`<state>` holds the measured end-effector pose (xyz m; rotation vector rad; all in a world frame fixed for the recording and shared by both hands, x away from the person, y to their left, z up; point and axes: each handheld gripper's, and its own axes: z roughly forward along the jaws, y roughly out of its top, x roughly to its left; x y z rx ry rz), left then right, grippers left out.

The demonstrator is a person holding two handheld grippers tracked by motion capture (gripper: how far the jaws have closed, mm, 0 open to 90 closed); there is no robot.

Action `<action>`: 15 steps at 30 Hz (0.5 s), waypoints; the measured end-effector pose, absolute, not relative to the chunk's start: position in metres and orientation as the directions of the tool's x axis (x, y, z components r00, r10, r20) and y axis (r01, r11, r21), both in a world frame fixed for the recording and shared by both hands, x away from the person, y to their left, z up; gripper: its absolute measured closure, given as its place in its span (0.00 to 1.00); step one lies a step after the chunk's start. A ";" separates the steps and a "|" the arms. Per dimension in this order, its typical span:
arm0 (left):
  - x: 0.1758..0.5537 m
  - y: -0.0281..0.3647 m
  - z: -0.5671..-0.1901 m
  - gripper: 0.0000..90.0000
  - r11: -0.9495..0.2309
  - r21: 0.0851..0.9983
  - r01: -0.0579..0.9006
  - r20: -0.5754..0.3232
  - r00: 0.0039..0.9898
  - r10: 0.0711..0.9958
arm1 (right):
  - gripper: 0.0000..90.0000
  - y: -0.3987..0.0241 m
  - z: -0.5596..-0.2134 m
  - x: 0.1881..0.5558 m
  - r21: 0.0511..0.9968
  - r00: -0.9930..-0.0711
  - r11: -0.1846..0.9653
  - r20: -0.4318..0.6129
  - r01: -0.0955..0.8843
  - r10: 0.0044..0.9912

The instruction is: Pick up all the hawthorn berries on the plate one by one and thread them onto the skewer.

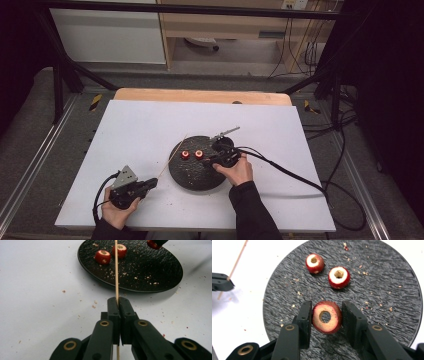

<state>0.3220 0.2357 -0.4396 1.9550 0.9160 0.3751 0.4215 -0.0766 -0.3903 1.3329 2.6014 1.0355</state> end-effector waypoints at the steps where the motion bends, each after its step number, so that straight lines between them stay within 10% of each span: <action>1: 0.322 0.236 -0.440 0.98 -0.303 0.839 0.452 -0.101 0.677 0.729 | 0.69 -0.078 -0.390 0.420 0.588 -0.629 0.398 0.257 0.704 0.734; 15: 0.321 0.230 -0.441 0.98 -0.306 0.840 0.448 -0.100 0.683 0.724 | 0.70 -0.095 -0.395 0.405 0.725 -0.611 0.227 0.322 0.650 0.723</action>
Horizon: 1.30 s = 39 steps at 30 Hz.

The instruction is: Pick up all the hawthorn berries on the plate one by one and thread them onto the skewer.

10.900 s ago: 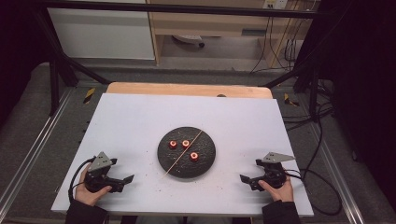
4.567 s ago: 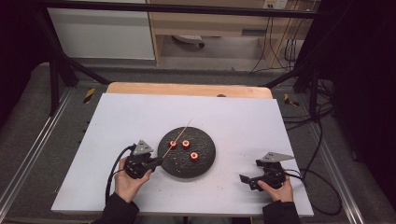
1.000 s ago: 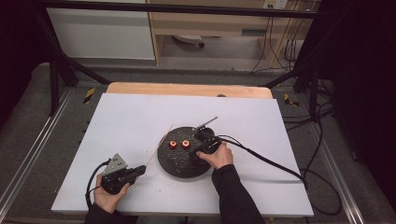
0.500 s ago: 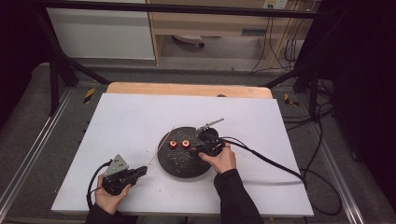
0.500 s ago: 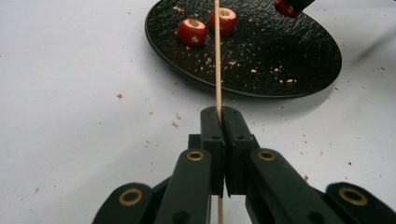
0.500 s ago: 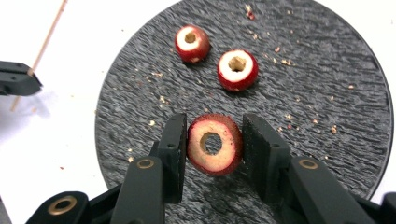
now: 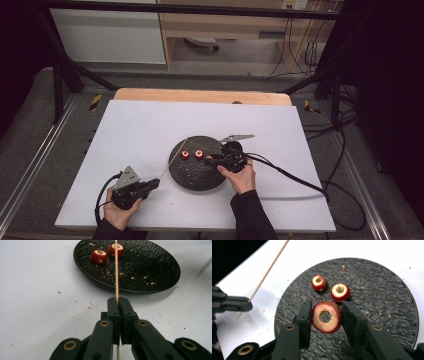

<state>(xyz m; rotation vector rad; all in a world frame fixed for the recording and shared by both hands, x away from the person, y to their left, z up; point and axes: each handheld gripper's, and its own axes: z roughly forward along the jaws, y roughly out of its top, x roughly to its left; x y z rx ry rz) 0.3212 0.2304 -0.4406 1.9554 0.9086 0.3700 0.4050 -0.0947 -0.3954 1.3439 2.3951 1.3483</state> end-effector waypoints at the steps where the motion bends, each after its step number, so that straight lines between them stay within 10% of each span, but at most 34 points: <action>1: 0.321 0.230 -0.440 0.98 -0.306 0.841 0.446 -0.099 0.683 0.724 | 0.70 -0.095 -0.395 0.405 0.725 -0.611 0.227 0.322 0.650 0.723; 39: 0.317 0.218 -0.441 0.98 -0.270 0.856 0.440 -0.121 0.680 0.724 | 0.70 -0.097 -0.402 0.400 0.845 -0.553 -0.302 0.521 0.442 0.650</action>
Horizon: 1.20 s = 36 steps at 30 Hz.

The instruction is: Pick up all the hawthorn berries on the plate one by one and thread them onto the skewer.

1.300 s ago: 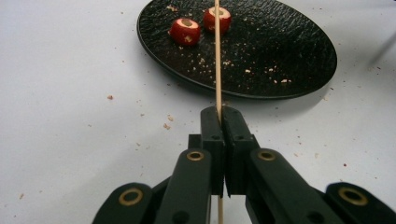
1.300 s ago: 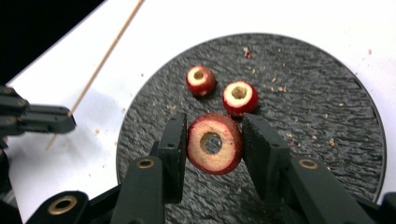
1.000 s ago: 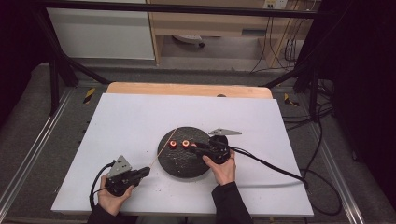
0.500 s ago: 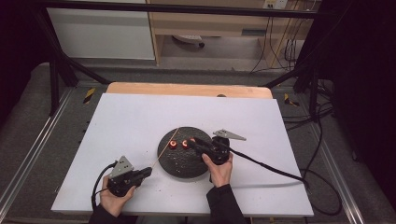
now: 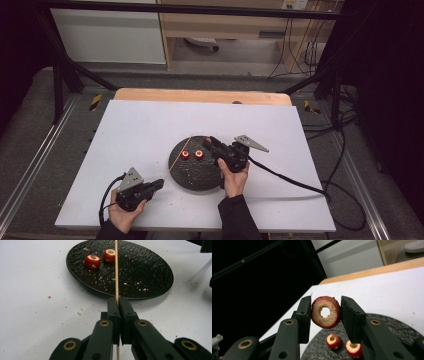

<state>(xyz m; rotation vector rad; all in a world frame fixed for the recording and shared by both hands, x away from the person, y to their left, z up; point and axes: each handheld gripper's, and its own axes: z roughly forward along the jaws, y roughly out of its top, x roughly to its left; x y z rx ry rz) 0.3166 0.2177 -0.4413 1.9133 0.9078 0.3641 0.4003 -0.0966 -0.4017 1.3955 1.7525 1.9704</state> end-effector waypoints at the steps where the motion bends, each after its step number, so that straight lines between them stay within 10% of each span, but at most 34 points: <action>1: 0.316 0.217 -0.441 0.98 -0.270 0.857 0.440 -0.121 0.680 0.724 | 0.70 -0.097 -0.401 0.401 0.849 -0.554 -0.308 0.517 0.429 0.653; 36: 0.310 0.189 -0.435 0.98 -0.248 0.881 0.403 -0.125 0.705 0.698 | 0.70 -0.097 -0.397 0.417 0.795 -0.566 -0.504 0.600 0.338 0.566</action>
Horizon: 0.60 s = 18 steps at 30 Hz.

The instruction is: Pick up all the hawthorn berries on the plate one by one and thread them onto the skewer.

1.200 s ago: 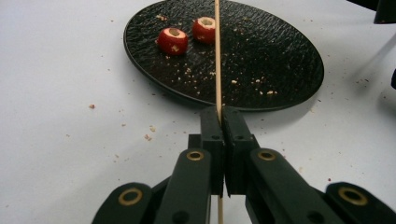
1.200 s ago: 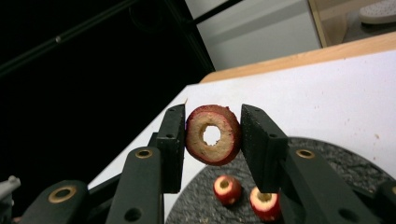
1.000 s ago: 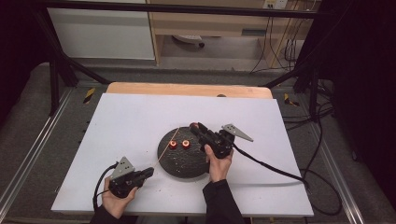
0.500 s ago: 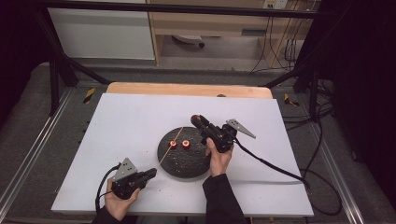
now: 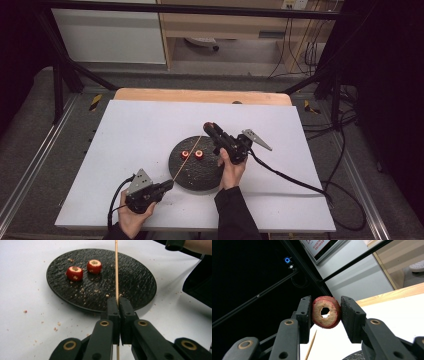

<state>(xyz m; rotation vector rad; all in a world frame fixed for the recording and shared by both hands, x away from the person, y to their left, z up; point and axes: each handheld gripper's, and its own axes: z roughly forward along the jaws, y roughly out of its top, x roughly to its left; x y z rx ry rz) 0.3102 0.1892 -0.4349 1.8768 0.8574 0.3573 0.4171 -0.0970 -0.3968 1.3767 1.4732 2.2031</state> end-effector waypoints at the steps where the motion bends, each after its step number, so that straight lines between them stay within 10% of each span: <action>1: 0.310 0.189 -0.435 0.98 -0.248 0.881 0.403 -0.125 0.705 0.698 | 0.70 -0.097 -0.397 0.417 0.793 -0.567 -0.507 0.601 0.337 0.563; 18: 0.312 0.181 -0.434 0.98 -0.221 0.886 0.407 -0.145 0.697 0.702 | 0.70 -0.095 -0.400 0.415 0.785 -0.573 -0.518 0.609 0.340 0.548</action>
